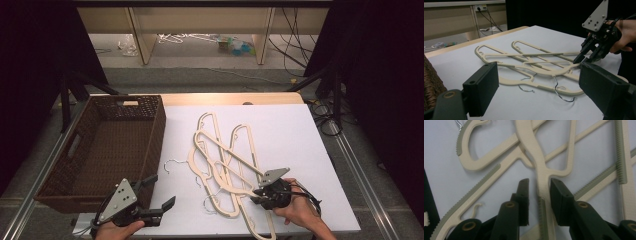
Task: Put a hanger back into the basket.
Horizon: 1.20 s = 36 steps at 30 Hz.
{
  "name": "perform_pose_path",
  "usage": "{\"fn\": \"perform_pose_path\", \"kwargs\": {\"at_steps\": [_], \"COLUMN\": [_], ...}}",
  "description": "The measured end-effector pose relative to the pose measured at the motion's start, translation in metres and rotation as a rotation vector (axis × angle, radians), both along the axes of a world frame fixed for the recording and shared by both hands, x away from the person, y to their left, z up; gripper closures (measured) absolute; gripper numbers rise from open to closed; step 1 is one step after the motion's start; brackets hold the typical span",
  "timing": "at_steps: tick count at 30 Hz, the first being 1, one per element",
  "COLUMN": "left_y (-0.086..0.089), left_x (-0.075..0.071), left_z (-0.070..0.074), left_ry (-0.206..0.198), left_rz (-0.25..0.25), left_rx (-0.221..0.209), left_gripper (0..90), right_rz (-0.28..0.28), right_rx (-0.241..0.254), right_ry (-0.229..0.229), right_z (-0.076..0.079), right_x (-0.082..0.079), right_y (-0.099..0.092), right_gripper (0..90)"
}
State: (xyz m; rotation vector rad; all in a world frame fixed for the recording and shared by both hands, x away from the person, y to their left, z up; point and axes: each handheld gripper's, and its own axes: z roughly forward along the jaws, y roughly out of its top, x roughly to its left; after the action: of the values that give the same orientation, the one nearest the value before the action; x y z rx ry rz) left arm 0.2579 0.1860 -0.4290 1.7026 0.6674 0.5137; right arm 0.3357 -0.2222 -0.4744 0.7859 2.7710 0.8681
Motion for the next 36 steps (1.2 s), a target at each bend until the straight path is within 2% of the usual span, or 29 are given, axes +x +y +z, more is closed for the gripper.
{"fn": "perform_pose_path", "kwargs": {"at_steps": [1,4,5,6,7,8,9,11,13,14,20,22,25,28,33,36], "left_y": [0.000,-0.002,-0.002,-0.004,-0.004,-0.007,-0.008,-0.014,-0.017,-0.019,-0.032,-0.037,-0.047,-0.057,-0.070,-0.077], "left_x": [0.000,0.000,0.001,0.001,0.001,0.000,0.001,0.000,0.001,0.001,0.009,0.013,0.020,0.026,0.037,0.043], "left_z": [0.000,-0.001,-0.001,-0.002,-0.003,-0.003,-0.003,-0.004,-0.004,-0.005,-0.008,-0.010,-0.014,-0.017,-0.021,-0.026], "left_ry": [0.002,0.007,0.004,0.010,0.017,0.037,0.019,0.029,0.022,0.034,0.036,0.039,0.042,0.046,0.022,0.005], "left_rz": [-0.001,-0.002,-0.005,-0.007,-0.005,0.000,-0.011,-0.022,-0.029,-0.030,-0.040,-0.038,-0.036,-0.053,-0.069,-0.099], "left_rx": [0.003,-0.007,0.008,-0.005,0.008,-0.004,0.015,0.015,0.035,0.034,0.079,0.104,0.164,0.187,0.242,0.325], "left_gripper": [16.3,16.3,16.3,16.4,16.4,16.4,16.4,16.5,16.6,16.7,17.1,17.3,18.3,19.1,23.1,24.7], "right_rz": [-0.011,0.005,0.011,0.005,0.005,0.006,0.011,0.034,0.036,0.054,0.063,0.066,0.068,0.073,0.082,0.095], "right_rx": [-0.004,-0.015,-0.024,-0.026,-0.034,-0.036,-0.048,-0.072,-0.077,-0.075,-0.086,-0.086,-0.073,-0.044,-0.038,-0.017], "right_ry": [0.005,0.011,0.008,0.002,0.015,0.008,0.011,0.004,0.006,0.002,0.015,0.016,0.014,0.007,-0.005,0.015], "right_z": [0.000,0.000,0.001,0.000,0.001,0.001,0.002,0.003,0.004,0.004,0.009,0.014,0.022,0.030,0.043,0.047], "right_x": [0.000,0.002,0.002,0.001,0.001,0.001,0.002,0.003,0.003,0.005,0.005,0.004,0.004,0.005,0.005,0.004], "right_y": [0.001,0.002,0.002,0.003,0.003,0.004,0.005,0.007,0.008,0.008,0.007,0.007,0.007,0.008,0.005,0.002], "right_gripper": [71.5,71.4,71.5,71.8,72.1,72.8,73.5,75.6,79.3,79.5,79.8,79.8,79.8,79.9,79.9,79.9]}}
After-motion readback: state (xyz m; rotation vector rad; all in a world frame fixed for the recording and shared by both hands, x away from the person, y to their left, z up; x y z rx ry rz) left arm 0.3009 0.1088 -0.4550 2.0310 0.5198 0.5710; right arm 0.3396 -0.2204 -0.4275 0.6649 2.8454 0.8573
